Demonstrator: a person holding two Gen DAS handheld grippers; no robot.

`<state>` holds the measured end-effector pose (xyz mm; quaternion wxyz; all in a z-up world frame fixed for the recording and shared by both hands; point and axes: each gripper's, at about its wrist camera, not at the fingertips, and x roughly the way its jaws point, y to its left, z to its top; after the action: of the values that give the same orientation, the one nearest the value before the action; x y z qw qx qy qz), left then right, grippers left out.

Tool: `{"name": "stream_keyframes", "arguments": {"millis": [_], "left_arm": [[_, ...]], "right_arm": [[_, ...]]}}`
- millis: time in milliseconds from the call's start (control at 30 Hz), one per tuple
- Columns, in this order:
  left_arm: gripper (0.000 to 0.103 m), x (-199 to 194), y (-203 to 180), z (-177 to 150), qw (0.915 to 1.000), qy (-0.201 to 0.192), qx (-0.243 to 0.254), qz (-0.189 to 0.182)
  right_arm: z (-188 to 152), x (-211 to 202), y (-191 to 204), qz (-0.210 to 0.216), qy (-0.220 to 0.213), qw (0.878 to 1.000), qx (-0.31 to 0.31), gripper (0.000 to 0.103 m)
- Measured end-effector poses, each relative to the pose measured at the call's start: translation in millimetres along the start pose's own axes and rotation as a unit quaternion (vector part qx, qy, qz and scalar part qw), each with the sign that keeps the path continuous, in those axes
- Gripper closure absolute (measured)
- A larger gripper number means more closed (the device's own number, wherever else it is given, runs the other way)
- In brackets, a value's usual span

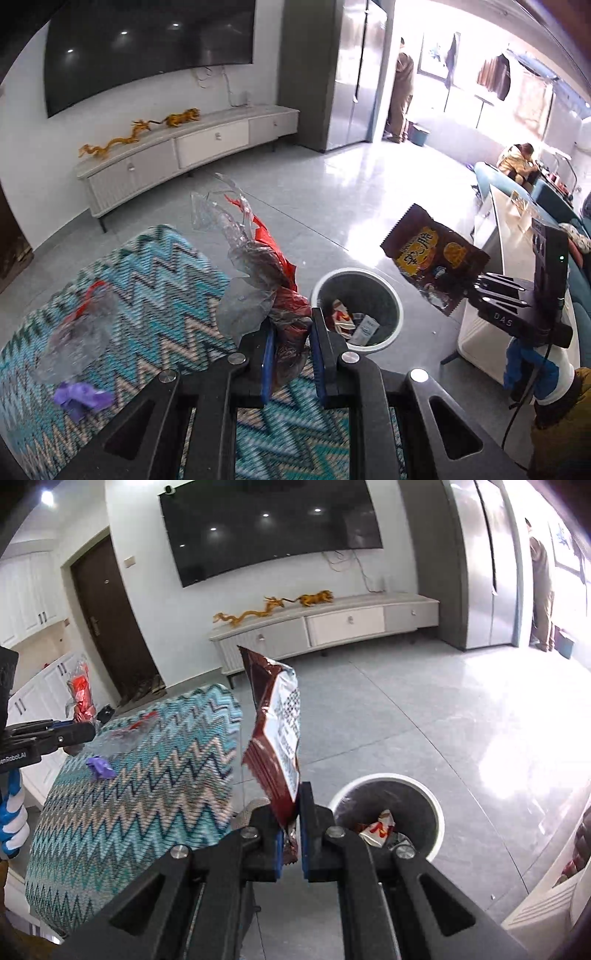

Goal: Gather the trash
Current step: 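Lift both held items and carry them over the trash bin, then open both tools to drop the items into the bin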

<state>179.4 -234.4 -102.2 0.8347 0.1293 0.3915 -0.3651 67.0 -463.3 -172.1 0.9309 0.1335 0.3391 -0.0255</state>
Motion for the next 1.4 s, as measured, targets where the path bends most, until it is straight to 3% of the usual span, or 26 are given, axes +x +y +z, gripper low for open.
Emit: {"name": "stream_keyframes", "arguments": {"millis": [233, 467, 633, 700, 767, 800, 833, 867, 933, 1000, 1033, 1067, 1400], "left_arm": [[0.086, 128.2, -73.1, 32.8, 0.9938, 0.082, 0.040, -0.063], [0.086, 223.6, -88.4, 39.2, 0.9846, 0.145, 0.013, -0.098], [0.084, 261.6, -85.8, 37.9, 0.9814, 0.162, -0.011, -0.102], [0.079, 272.2, -82.5, 37.7, 0.9796, 0.167, -0.026, -0.109], [0.061, 281.7, -84.6, 41.3, 0.9782, 0.168, -0.039, -0.116], [0.055, 284.2, -84.1, 42.7, 0.9784, 0.166, -0.043, -0.116], [0.044, 285.8, -82.7, 43.2, 0.9790, 0.162, -0.047, -0.113], [0.041, 287.5, -81.5, 43.8, 0.9794, 0.159, -0.052, -0.113], [0.041, 288.9, -78.1, 43.9, 0.9787, 0.158, -0.062, -0.115], [0.041, 285.1, -76.2, 42.9, 0.9800, 0.152, -0.059, -0.114], [0.041, 282.0, -75.5, 43.1, 0.9813, 0.147, -0.057, -0.111], [0.041, 277.7, -75.1, 44.2, 0.9826, 0.141, -0.056, -0.108], [0.042, 188.3, -86.8, 60.0, 0.9966, 0.042, -0.033, -0.063]], "right_arm": [[-34.4, 64.2, -87.0, -0.026, 0.049, 0.995, 0.085, 0.097], [-49.0, 126.4, -130.4, -0.033, 0.099, 0.986, 0.130, 0.097], [-55.6, 156.9, -148.1, -0.040, 0.118, 0.980, 0.155, 0.097], [-55.5, 167.7, -150.7, -0.042, 0.121, 0.978, 0.163, 0.096], [-54.5, 175.2, -155.4, -0.040, 0.123, 0.977, 0.170, 0.093], [-54.6, 179.7, -156.4, -0.040, 0.124, 0.976, 0.172, 0.093], [-54.9, 183.1, -156.8, -0.040, 0.125, 0.976, 0.171, 0.093], [-54.7, 185.5, -157.6, -0.042, 0.127, 0.976, 0.170, 0.093], [-56.2, 192.9, -161.4, -0.046, 0.133, 0.975, 0.173, 0.092], [-58.1, 196.9, -164.9, -0.052, 0.136, 0.974, 0.176, 0.080], [-59.4, 197.6, -167.3, -0.058, 0.136, 0.973, 0.179, 0.067], [-60.8, 196.3, -169.0, -0.061, 0.135, 0.972, 0.182, 0.061], [-44.1, 146.9, -152.9, -0.076, 0.101, 0.979, 0.161, 0.061]]}}
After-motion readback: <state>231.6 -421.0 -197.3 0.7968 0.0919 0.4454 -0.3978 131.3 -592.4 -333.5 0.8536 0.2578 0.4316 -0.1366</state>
